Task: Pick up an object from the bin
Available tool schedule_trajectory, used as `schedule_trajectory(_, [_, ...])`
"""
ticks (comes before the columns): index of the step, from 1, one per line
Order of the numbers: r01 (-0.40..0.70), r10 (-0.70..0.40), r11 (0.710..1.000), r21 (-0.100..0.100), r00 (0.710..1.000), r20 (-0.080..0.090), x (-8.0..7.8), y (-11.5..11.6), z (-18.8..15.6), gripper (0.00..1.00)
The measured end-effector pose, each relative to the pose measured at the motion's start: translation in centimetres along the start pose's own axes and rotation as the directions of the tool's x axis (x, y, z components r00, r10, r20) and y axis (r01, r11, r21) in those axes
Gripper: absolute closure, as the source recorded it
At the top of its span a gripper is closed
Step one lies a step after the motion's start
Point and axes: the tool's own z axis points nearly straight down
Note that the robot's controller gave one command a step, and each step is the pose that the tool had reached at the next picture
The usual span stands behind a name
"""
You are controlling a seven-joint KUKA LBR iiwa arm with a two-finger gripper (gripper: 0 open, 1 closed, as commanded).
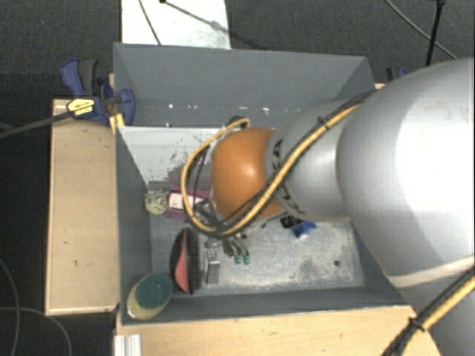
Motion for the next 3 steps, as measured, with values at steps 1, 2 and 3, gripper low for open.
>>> schedule_trajectory(1, [0.251,-0.251,0.968,0.005,0.968,-0.003,-6.60,4.84,0.63,0.00])
schedule_trajectory(2, [0.247,-0.247,0.969,0.004,0.969,-0.002,-6.63,4.81,0.55,1.00])
schedule_trajectory(3, [0.245,-0.245,0.970,0.004,0.970,-0.001,-6.64,4.82,0.53,1.00])
